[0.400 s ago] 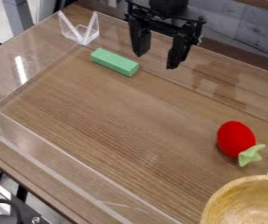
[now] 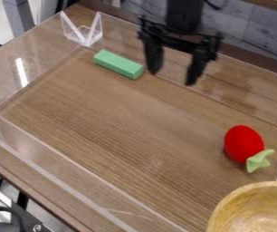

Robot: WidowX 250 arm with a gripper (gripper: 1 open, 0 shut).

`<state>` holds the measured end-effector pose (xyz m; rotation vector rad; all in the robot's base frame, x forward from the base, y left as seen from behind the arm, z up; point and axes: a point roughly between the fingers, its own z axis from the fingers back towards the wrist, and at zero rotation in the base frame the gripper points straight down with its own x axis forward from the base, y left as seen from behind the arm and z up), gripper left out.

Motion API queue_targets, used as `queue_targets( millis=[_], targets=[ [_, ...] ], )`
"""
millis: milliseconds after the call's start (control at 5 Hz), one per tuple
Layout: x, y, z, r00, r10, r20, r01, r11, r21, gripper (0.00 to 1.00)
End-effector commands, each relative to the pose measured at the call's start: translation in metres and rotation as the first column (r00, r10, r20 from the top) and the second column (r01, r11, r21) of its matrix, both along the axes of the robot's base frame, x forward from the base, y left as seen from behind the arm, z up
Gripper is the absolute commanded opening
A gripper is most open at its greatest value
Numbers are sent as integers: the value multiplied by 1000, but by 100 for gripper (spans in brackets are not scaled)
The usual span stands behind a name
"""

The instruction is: Move the red fruit to the left

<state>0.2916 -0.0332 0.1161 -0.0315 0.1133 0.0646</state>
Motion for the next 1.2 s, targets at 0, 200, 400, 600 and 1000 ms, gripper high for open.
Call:
queue_targets(
  millis=[0, 200, 400, 600, 1000],
  targets=[
    [1, -31, 1, 998, -41, 56, 42, 999, -17, 100],
    [0, -60, -9, 994, -67, 80, 70, 997, -26, 100],
    [-1, -80, -15, 981, -161, 112, 165, 986, -32, 100],
    [-1, -87, -21, 957, -250, 149, 256, 967, -21, 100],
    [-2, -71, -22, 922, -300, 244, 306, 952, 12, 100]
  ],
)
